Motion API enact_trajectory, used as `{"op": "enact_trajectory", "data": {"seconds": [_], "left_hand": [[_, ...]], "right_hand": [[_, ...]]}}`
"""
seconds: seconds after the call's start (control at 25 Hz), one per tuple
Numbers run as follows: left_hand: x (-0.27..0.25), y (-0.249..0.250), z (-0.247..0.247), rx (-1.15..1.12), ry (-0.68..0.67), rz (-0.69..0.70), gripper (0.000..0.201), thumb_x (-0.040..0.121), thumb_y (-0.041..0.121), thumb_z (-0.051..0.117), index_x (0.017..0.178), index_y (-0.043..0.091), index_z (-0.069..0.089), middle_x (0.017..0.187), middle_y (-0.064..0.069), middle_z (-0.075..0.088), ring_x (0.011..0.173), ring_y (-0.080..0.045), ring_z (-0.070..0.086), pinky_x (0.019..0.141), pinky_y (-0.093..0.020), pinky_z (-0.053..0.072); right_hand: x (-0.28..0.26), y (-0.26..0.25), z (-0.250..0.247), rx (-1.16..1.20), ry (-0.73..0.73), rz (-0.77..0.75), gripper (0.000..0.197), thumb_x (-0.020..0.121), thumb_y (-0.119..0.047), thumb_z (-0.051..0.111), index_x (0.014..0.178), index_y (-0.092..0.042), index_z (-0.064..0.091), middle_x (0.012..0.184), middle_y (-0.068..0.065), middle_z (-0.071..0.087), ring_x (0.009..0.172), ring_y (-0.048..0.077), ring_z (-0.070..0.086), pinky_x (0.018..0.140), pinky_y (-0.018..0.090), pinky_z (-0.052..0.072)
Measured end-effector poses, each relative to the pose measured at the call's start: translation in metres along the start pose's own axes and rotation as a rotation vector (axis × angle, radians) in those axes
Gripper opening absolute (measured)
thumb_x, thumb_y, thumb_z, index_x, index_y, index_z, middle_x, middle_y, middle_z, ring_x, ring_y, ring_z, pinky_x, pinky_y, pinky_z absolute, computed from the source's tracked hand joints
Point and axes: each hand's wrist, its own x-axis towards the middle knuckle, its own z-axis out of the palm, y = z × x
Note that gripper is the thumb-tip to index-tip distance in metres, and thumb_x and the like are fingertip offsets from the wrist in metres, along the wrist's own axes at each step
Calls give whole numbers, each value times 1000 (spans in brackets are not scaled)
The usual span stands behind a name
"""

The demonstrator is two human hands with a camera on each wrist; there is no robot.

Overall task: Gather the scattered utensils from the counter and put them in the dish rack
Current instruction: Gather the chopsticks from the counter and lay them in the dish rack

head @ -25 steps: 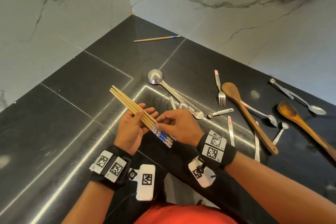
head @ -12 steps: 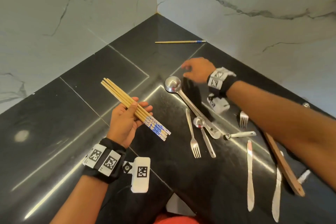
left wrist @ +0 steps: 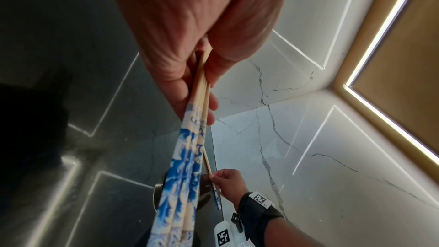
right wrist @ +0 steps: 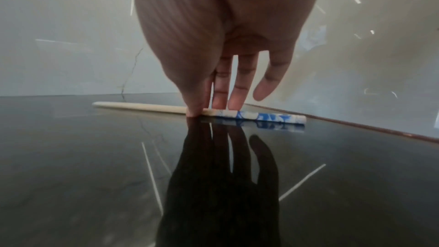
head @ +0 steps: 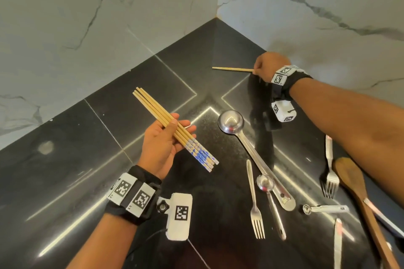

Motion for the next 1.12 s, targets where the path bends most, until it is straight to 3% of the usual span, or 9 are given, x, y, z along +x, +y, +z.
{"op": "enact_trajectory", "data": {"seconds": [0.16, 0.32, 0.4, 0.52, 0.6, 0.64, 0.8, 0.92, 1.12], "left_hand": [[-7, -1, 10, 6, -36, 6, 23, 104, 11, 41, 121, 3, 54, 96, -14, 71, 91, -27, 74, 78, -41, 63], [-30, -11, 25, -39, -61, -19, 21, 104, 11, 41, 119, 4, 54, 95, -15, 70, 88, -26, 74, 79, -43, 62], [-44, -21, 36, -44, -86, -40, 21, 104, 11, 41, 118, 4, 53, 98, -16, 70, 90, -27, 73, 83, -45, 61], [-67, -41, 55, -42, -139, -78, 20, 103, 12, 42, 115, 5, 57, 99, -15, 73, 95, -29, 72, 90, -49, 57], [-86, -54, 68, -38, -182, -102, 21, 103, 13, 43, 113, 8, 60, 100, -13, 76, 98, -31, 71, 91, -51, 56], [-95, -61, 73, -26, -203, -106, 21, 103, 13, 43, 115, 9, 60, 103, -13, 76, 100, -32, 71, 90, -51, 56], [-120, -80, 88, 25, -239, -89, 25, 102, 12, 46, 124, 8, 56, 109, -15, 73, 97, -26, 73, 84, -44, 59], [-139, -91, 96, 74, -275, -87, 19, 102, 10, 45, 116, 7, 58, 100, -13, 72, 96, -27, 71, 84, -43, 59], [-172, -113, 115, 156, -373, -47, 21, 102, 10, 44, 120, 4, 54, 102, -15, 71, 105, -30, 68, 85, -42, 58]], "right_hand": [[-46, -11, -9, 156, -1, 48, 14, 87, -29, 66, 89, -20, 76, 92, 5, 76, 84, 29, 70, 82, 42, 59], [-164, -43, -14, 803, 122, -16, 9, 86, -18, 72, 80, -24, 74, 76, -7, 73, 74, 7, 68, 77, 28, 57], [-236, -58, -7, 974, 88, -42, 9, 86, -17, 74, 80, -23, 75, 71, -6, 72, 65, 8, 65, 68, 27, 56], [-313, -70, 5, 1026, 66, 3, 3, 86, -20, 75, 83, -21, 77, 71, 1, 73, 58, 17, 65, 61, 34, 57], [-344, -68, 9, 1029, 96, 24, 3, 87, -21, 75, 87, -20, 78, 71, -2, 73, 56, 5, 63, 56, 25, 54], [-355, -66, 11, 1018, 116, 29, 5, 87, -22, 75, 89, -19, 78, 73, -5, 74, 59, 2, 65, 57, 19, 53], [-388, -53, 16, 997, 143, 36, 12, 87, -29, 74, 96, -22, 78, 83, -12, 75, 73, 3, 71, 68, 20, 58], [-420, -38, 16, 924, 145, 54, 16, 90, -35, 69, 104, -29, 74, 86, -15, 71, 76, 4, 69, 68, 18, 56], [-475, -13, 20, 996, 50, 174, 22, 94, -44, 60, 106, -26, 61, 95, 1, 72, 87, 17, 69, 81, 42, 59]]}}
